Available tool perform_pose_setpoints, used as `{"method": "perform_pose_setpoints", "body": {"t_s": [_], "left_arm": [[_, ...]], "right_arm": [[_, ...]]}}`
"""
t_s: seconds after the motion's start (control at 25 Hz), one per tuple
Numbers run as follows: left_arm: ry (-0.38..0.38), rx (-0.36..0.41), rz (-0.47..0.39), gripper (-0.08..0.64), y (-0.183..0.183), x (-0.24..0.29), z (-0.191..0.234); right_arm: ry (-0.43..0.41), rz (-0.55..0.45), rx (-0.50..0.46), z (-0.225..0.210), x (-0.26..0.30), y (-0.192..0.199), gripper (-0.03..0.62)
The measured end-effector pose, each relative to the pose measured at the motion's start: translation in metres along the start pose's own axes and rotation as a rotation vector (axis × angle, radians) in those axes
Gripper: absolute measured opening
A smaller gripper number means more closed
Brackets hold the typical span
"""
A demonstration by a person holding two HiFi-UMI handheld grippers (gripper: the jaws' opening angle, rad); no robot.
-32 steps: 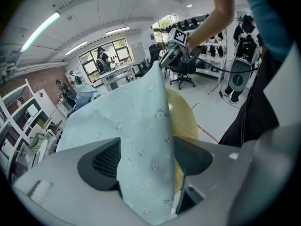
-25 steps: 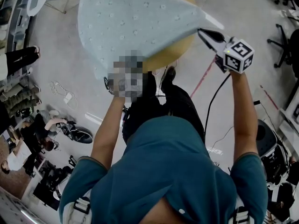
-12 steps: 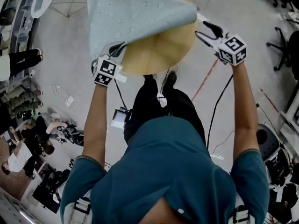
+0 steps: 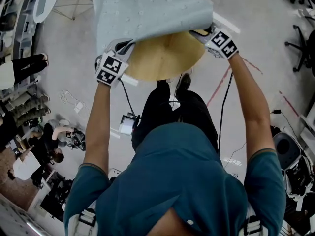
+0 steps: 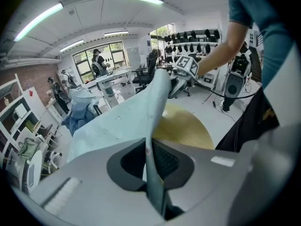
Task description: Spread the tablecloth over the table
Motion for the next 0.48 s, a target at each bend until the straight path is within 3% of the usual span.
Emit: {"method": "perform_pose_setpoints", "body": {"t_s": [0.04,0.08,0.2,0.28,0.32,0.36,0.4,0.48], "left_arm": [[-0.017,-0.007,-0.005,0.008,-0.002,-0.003,0.004],[-0.034,-0.014,-0.013,0.011,-0.004,-0.008,0.009],[-0.041,0.008,-0.026,0.055,-0.011,-0.02,0.019],[0.023,0.095,0.0,0.11,-0.013,-0.016,0.011],[0.081,0.15,0.023,0.178,-0.012,-0.01,0.001],[0.145,0.2,0.039,0.252,-0.012,-0.005,-0.011],[0.2,0.237,0.04,0.259,-0.013,-0.001,-0.025],[0.256,0.244,-0.004,0.201,-0.015,0.003,-0.044]], "right_arm": [[-0.038,0.0,0.015,0.007,-0.003,-0.004,0.037],[-0.096,-0.006,0.043,0.015,-0.011,-0.01,0.013],[-0.373,-0.035,0.196,0.047,-0.052,-0.029,0.011],[-0.564,-0.088,0.355,0.062,-0.086,-0.044,0.012],[-0.625,-0.108,0.42,0.065,-0.101,-0.048,0.012],[-0.657,-0.103,0.461,0.066,-0.113,-0.047,0.012],[-0.665,-0.07,0.488,0.066,-0.121,-0.038,0.012],[-0.619,0.059,0.539,0.067,-0.126,0.0,0.012]]}}
Point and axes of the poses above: the fingertips, and each gripper's own axes: x forward along the fingers, z to its left, y out of its underside, the point moved 8 cm from there along -x, backward along the fingers, and after that the axes turned 1 degree about -x, right-handed, at the moved point
